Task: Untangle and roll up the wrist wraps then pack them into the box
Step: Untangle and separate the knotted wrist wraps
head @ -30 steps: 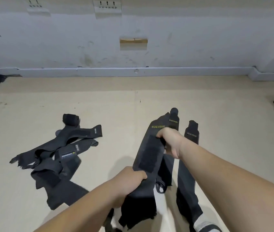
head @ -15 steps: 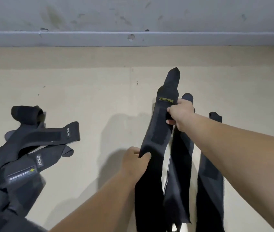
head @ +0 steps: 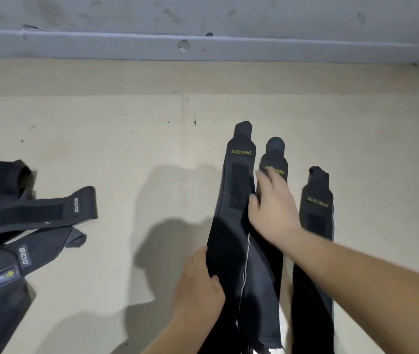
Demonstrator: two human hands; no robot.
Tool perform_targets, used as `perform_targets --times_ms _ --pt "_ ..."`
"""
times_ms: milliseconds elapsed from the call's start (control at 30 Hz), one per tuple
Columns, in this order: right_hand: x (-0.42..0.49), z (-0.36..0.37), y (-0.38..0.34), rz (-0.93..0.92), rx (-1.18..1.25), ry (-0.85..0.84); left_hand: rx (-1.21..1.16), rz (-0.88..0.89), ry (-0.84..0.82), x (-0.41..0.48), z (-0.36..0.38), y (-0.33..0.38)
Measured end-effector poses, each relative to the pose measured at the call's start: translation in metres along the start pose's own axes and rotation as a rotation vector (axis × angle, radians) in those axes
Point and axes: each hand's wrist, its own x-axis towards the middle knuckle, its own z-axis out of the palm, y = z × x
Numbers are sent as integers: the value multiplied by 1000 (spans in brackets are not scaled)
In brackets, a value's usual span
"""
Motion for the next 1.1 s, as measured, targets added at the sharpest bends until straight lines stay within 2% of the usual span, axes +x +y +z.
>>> perform_targets --times_ms 33,100,133,200,433,567,667,833,1100 --pt "-26 3 8 41 -133 -64 14 5 -2 0 1 1" --pt "-68 9 22 289 -282 -273 49 12 -5 -1 4 4" --pt "-83 12 27 398 -282 -351 48 15 0 -2 5 4" --pt "-101 19 31 465 -250 -377 45 21 8 -2 9 4" --pt "-106 43 25 473 -191 -287 27 89 40 -3 11 3" --pt "-112 49 28 472 -162 -271 -11 67 102 -5 10 7" --pt "-112 49 33 468 -162 -258 -78 -22 138 -1 4 2" --pt "-116 50 40 439 -187 -270 -75 7 23 -7 7 -3" --pt "-106 39 66 393 -242 -316 67 92 -88 -7 26 19"
